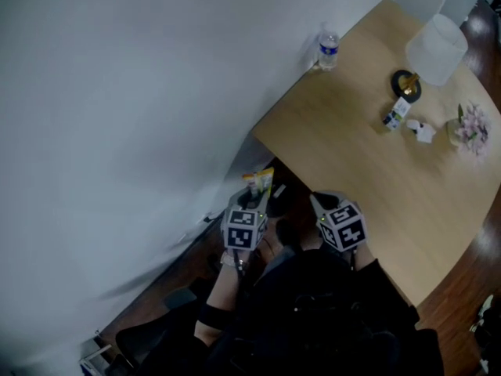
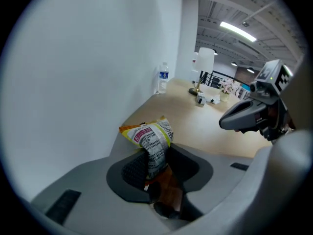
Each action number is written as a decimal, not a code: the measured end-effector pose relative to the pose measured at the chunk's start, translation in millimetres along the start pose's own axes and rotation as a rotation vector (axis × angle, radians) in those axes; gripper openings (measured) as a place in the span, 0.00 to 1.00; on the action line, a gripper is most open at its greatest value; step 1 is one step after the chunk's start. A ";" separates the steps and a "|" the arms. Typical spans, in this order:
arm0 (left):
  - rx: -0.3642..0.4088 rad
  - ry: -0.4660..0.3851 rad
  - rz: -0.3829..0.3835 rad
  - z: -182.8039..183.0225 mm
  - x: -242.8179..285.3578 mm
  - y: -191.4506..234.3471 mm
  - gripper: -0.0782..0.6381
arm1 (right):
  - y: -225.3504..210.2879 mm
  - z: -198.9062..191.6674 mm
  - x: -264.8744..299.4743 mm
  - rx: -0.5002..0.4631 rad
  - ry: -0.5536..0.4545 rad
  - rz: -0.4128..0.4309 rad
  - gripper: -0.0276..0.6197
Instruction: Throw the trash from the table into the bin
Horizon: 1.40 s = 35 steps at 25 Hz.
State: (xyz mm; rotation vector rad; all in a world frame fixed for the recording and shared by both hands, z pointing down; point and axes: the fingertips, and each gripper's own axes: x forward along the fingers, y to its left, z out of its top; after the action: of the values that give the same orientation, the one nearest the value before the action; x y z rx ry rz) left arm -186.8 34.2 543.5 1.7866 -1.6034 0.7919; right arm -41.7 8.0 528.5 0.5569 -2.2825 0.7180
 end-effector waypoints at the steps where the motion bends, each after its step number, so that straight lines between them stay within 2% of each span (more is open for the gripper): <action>1: -0.015 0.007 0.006 -12.7 -4.7 4.7 0.29 | 9.5 -1.3 4.2 -0.015 0.009 0.010 0.05; 5: -0.064 0.022 0.025 -51.2 -19.0 19.8 0.29 | 41.5 -6.6 20.7 -0.062 0.037 0.042 0.05; 10: -0.095 0.031 0.037 -77.4 -27.9 33.7 0.29 | 70.0 -10.0 35.9 -0.107 0.068 0.066 0.05; 17: -0.144 0.079 0.029 -120.8 -19.9 38.4 0.29 | 90.3 -30.9 54.2 -0.127 0.130 0.088 0.05; 25: -0.215 0.214 -0.001 -193.8 37.5 38.1 0.29 | 94.8 -76.6 83.8 -0.088 0.255 0.119 0.05; 35: -0.254 0.355 -0.031 -284.1 150.3 46.7 0.29 | 77.0 -112.4 154.8 -0.041 0.313 0.103 0.05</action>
State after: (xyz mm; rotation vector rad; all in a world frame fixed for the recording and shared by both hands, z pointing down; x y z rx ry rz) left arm -230.3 153.1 842.6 1.3995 -1.3706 0.7991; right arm -137.7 107.3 681.7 0.2854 -2.0391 0.7494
